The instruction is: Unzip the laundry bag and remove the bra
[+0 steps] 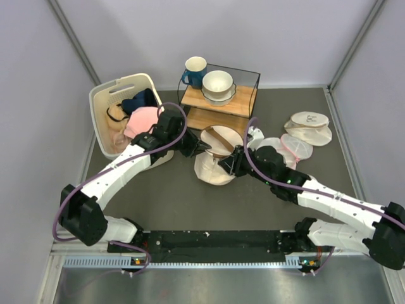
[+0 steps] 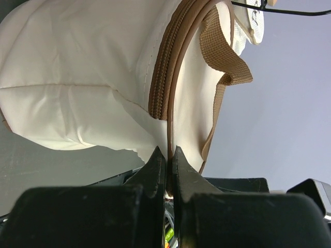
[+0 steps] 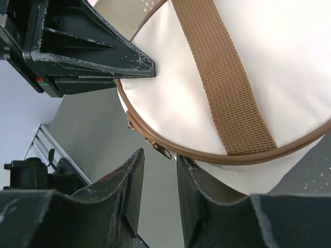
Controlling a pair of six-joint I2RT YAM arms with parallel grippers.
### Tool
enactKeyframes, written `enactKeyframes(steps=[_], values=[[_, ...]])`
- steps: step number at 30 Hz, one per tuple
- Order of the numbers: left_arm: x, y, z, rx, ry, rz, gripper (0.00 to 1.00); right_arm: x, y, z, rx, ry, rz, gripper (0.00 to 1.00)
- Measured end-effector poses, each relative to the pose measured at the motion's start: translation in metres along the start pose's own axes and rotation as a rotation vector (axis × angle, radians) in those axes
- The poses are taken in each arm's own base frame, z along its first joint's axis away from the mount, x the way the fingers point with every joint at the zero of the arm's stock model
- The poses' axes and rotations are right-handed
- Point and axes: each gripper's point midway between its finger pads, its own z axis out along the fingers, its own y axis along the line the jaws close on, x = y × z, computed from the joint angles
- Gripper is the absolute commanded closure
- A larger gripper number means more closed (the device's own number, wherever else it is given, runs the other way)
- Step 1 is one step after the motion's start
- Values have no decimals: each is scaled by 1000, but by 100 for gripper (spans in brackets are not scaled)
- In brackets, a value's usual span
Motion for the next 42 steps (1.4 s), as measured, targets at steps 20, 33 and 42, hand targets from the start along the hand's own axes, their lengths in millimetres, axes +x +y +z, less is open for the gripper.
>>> enactKeyframes(steps=[20, 33, 42], values=[[-2, -1, 0, 6, -5, -2, 100, 8, -3, 9, 22, 18, -14, 100], [-4, -3, -3, 27, 23, 10, 100, -3, -35, -24, 164, -62, -36, 100], [8, -4, 11, 81, 139, 149, 100, 10, -85, -52, 297, -40, -92, 100]])
